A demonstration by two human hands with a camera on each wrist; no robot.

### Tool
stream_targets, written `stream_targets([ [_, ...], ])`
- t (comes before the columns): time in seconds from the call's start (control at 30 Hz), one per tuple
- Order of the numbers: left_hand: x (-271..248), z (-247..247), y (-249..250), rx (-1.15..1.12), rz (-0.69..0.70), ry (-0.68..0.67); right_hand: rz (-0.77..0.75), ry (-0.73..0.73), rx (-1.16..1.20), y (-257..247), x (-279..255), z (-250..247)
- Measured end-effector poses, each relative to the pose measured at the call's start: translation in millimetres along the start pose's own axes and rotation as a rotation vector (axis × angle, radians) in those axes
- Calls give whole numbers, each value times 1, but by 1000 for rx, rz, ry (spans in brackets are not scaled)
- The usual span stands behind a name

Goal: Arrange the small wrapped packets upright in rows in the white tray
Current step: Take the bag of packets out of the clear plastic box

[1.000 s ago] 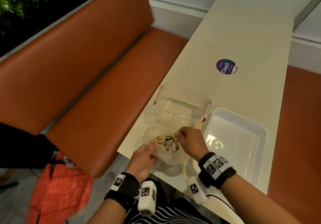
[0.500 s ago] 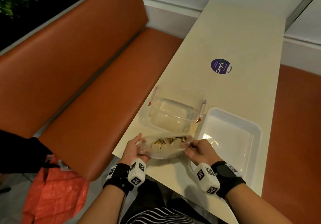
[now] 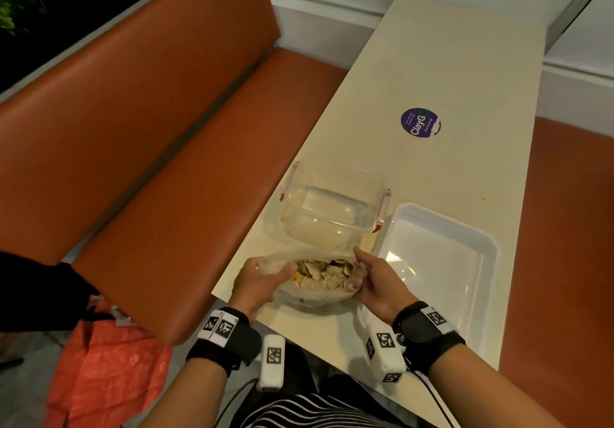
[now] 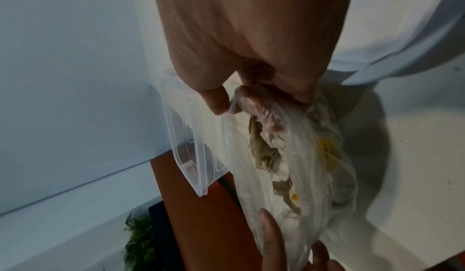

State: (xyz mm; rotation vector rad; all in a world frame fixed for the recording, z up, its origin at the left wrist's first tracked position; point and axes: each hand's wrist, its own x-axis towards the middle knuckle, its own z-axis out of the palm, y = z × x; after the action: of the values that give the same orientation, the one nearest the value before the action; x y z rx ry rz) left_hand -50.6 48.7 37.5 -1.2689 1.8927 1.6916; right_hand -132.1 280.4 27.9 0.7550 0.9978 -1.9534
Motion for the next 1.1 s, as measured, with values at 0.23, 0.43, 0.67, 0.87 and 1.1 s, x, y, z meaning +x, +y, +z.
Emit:
stream_targets([
  [0.23,2,14,-12,-302,7,238,-290,239,-783,-2,-18,12],
  [0.43,6,12,-11,-601,-180,48,-536,323,-1115,-5,-6,10],
  [0.67,5,11,0,-851,-384,-102,-152,224,-375,-19,2,12],
  [0.87,20,11,-4,-863,-337,-95,7,168,-126,-24,7,18],
  [1.1,25,0,-5,-510,-135,-160,-94,50,-458,-21,-6,26],
])
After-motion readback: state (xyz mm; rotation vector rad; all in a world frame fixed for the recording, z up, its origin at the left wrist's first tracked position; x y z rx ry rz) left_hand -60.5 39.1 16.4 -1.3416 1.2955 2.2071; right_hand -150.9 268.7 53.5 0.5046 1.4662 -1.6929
